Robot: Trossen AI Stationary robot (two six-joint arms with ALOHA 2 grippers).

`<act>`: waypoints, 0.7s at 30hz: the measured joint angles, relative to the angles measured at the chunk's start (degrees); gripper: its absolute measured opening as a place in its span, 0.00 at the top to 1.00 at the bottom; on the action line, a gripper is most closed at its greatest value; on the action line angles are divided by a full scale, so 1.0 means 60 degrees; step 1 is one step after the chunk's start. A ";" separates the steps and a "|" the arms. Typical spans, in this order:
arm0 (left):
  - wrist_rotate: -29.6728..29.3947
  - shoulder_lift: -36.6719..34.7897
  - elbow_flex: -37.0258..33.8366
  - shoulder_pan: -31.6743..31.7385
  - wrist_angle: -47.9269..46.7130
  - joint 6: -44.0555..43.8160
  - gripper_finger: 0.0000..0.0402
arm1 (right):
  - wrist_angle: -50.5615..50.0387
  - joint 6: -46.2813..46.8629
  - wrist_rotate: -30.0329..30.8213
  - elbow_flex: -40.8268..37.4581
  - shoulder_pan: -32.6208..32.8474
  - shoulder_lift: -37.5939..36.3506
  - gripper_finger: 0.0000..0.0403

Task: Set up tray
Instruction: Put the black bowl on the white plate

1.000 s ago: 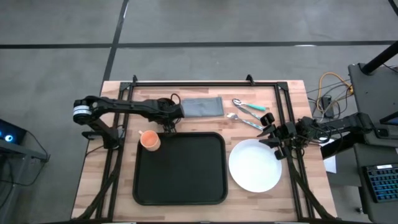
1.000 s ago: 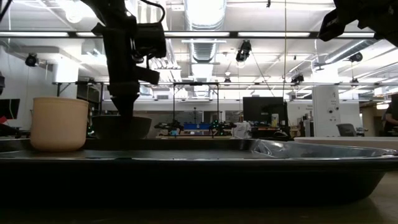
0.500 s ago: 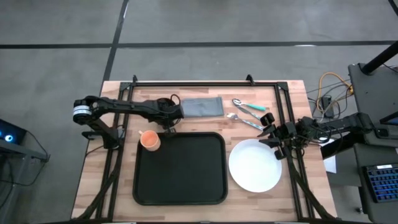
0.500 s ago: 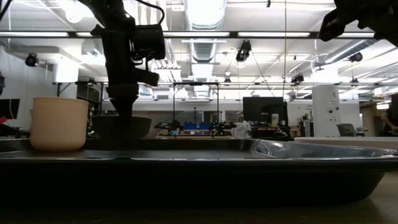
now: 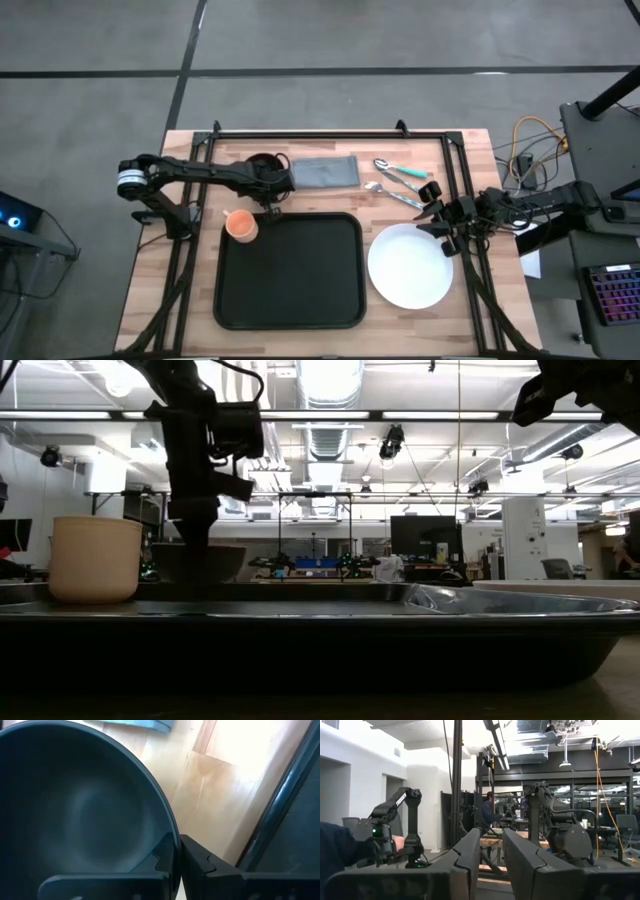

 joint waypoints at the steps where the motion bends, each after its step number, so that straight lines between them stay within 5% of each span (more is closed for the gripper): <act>1: -0.0008 -0.0003 0.0050 -0.0032 -0.0053 0.0012 1.00 | 0.0000 0.0000 0.0000 0.0001 0.0000 -0.0003 0.83; 21: -0.0017 -0.0028 0.0594 -0.0597 -0.0377 0.0092 1.00 | 0.0000 0.0000 0.0004 0.0001 -0.0001 0.0000 0.82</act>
